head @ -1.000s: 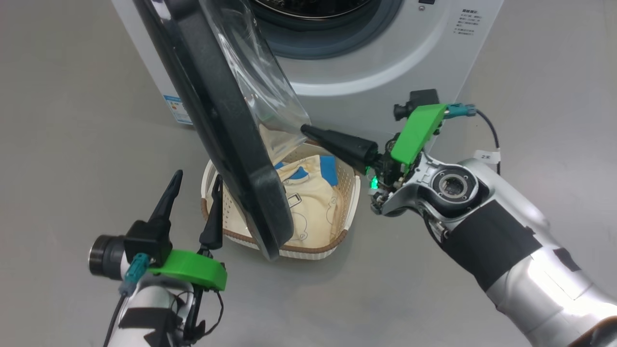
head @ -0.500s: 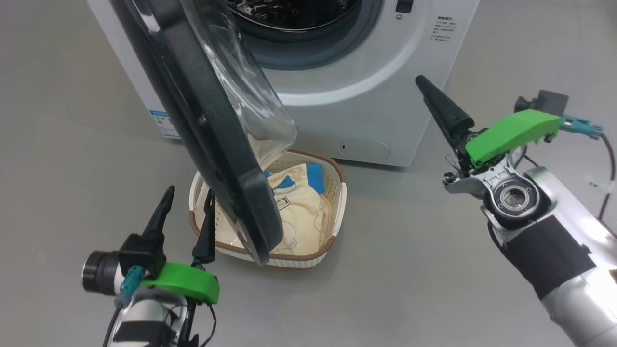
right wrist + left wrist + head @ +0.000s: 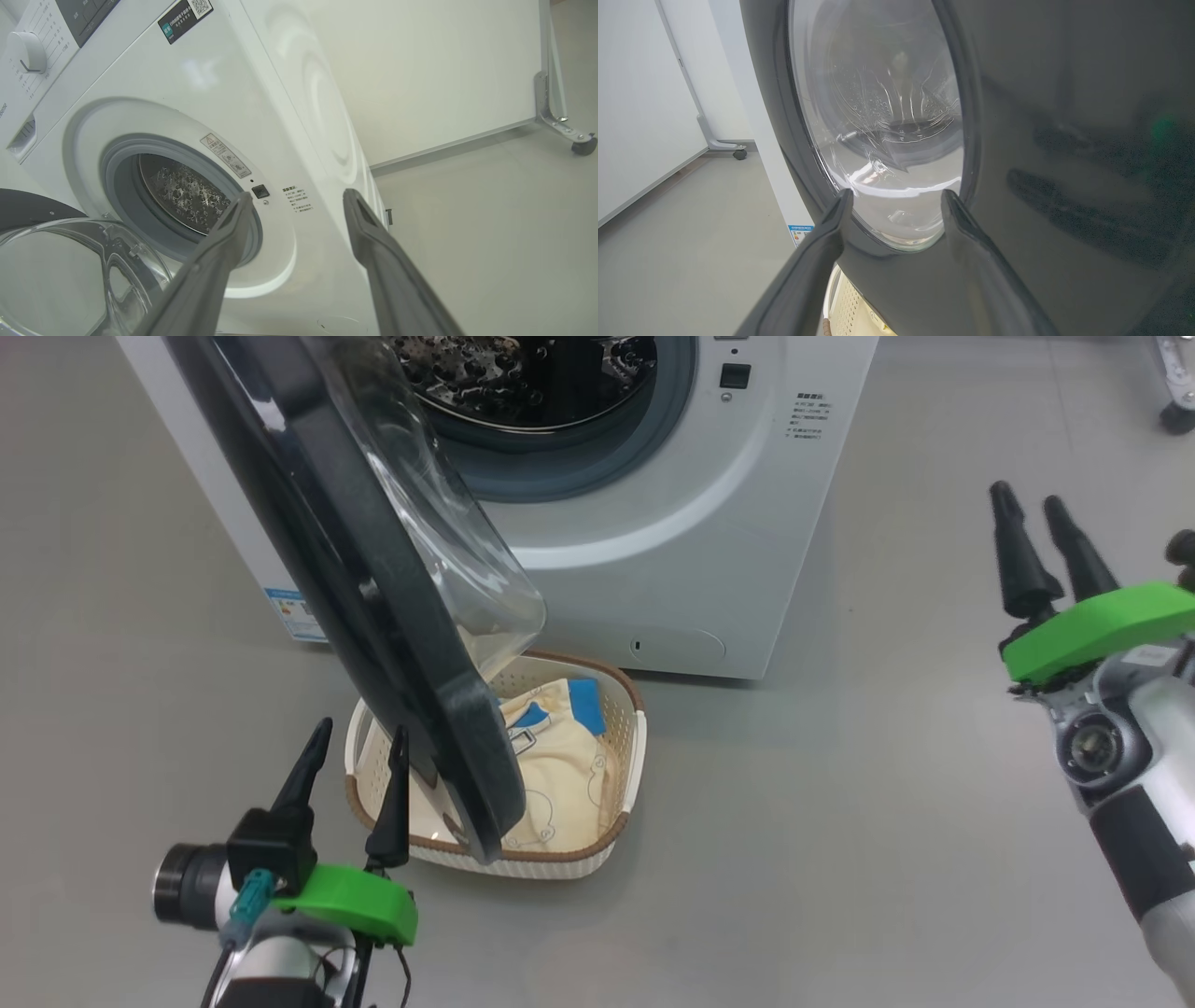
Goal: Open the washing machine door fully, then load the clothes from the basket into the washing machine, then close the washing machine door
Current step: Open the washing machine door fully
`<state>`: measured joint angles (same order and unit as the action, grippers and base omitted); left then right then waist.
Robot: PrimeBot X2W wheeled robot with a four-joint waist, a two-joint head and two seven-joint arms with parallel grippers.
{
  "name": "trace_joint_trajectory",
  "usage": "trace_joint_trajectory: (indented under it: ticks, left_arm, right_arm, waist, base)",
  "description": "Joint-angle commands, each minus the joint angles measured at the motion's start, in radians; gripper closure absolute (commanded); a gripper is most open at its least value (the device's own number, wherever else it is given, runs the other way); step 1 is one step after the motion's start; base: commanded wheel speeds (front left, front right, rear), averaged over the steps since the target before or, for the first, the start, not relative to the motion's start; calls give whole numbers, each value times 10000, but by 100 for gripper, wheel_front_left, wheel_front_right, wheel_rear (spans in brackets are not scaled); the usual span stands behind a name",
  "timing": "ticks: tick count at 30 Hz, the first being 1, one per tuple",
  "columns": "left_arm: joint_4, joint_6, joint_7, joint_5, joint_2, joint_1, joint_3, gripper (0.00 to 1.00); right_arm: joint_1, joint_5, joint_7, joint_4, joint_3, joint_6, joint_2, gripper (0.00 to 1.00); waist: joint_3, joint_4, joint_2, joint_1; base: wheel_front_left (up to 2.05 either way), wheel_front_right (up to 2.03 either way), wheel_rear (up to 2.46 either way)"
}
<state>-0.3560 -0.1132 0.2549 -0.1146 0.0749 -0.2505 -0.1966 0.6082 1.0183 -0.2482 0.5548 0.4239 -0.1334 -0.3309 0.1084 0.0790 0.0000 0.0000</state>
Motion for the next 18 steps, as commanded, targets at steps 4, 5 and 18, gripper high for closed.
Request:
trace_joint_trajectory:
  ticks: [4,5,18]
  left_arm:
    - [280,104,69,-54,288,-21,313,0]
    - [287,115,69,-59,305,-11,315,0]
    - [336,230,69,-169,395,72,295,0]
  right_arm:
    - [-871,-2837,-132,-757,-1670,27,424,0]
    - [-1108,-3373,-132,-934,-1987,27,578,0]
    - [-4170,-8225,684,-4024,-4198,27,2280,0]
  waist:
    - [-74,-81,0,0]
    - [-67,-100,0,0]
    - [-101,-238,0,0]
  base:
    - [0,0,0]
    - [0,0,0]
    - [0,0,0]
